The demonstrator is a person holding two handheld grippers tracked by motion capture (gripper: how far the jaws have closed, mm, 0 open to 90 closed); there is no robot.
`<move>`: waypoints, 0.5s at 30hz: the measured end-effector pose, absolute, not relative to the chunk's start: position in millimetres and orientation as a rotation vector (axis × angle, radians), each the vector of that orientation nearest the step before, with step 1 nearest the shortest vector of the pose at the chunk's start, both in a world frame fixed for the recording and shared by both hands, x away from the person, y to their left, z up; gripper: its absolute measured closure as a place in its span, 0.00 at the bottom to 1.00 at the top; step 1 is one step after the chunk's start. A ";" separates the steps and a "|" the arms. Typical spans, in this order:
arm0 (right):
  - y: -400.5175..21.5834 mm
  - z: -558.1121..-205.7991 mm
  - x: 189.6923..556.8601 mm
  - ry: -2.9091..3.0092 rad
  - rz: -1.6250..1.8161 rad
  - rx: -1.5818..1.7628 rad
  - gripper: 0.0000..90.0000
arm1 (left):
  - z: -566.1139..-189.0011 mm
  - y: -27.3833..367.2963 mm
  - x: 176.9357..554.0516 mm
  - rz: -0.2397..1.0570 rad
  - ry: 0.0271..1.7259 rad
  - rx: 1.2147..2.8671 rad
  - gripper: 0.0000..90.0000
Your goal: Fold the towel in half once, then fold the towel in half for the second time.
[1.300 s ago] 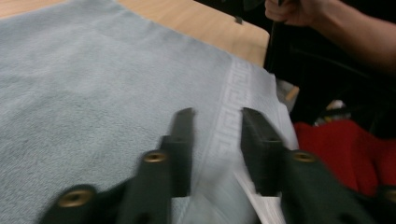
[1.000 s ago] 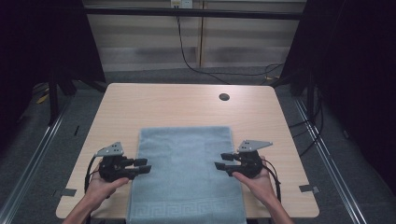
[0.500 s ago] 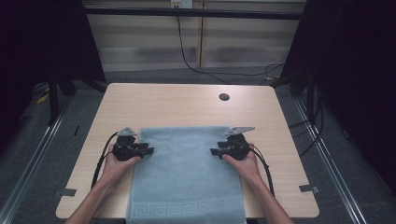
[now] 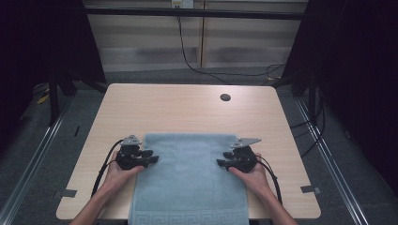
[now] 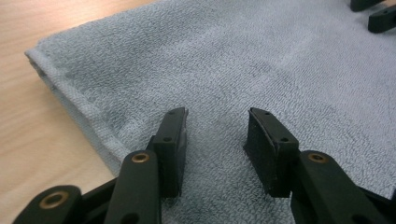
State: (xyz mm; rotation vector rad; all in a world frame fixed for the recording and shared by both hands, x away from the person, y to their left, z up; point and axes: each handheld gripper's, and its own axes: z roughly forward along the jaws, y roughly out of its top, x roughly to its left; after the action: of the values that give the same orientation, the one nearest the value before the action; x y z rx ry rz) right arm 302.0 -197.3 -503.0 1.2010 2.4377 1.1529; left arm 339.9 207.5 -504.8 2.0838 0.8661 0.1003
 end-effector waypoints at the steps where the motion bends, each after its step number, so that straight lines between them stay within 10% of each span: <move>1: -199.0 -502.8 299.3 2.443 1.155 1.200 0.61 | -504.6 208.2 337.5 0.093 0.863 2.088 0.64; 15: -201.6 -497.0 262.4 2.524 1.141 1.192 0.61 | -498.6 210.2 290.1 0.035 0.803 2.143 0.64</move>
State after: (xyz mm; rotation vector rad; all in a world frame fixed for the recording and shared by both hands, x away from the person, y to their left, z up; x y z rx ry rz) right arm 262.4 -201.6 -497.0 1.1924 2.5243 1.1411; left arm 290.1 210.2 -498.6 2.1429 0.8034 0.0351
